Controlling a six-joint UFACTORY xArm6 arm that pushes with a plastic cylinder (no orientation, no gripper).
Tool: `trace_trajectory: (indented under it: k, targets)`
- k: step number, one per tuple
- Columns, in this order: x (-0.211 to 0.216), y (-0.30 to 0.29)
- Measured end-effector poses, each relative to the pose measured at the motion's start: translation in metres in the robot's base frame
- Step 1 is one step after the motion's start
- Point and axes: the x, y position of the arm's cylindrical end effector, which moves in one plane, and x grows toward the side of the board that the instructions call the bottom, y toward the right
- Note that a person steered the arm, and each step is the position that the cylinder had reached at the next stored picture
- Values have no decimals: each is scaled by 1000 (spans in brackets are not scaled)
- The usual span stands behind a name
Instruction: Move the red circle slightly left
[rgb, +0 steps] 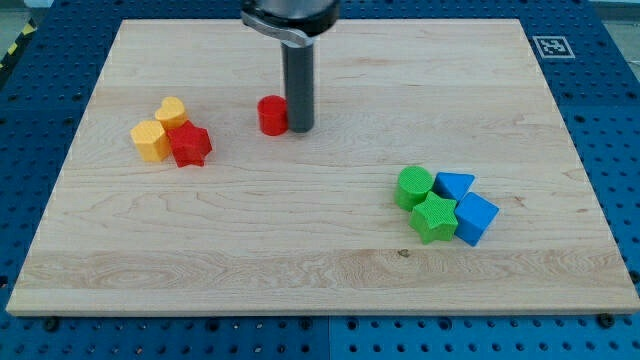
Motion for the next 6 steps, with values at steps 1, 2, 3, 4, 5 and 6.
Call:
trace_trajectory:
  k: [1,2,3,4,5,6]
  targets:
    - [-33,17]
    - [-42,9]
    - [-20,-16]
    - [-23,2]
    - [-16,25]
    - [3,23]
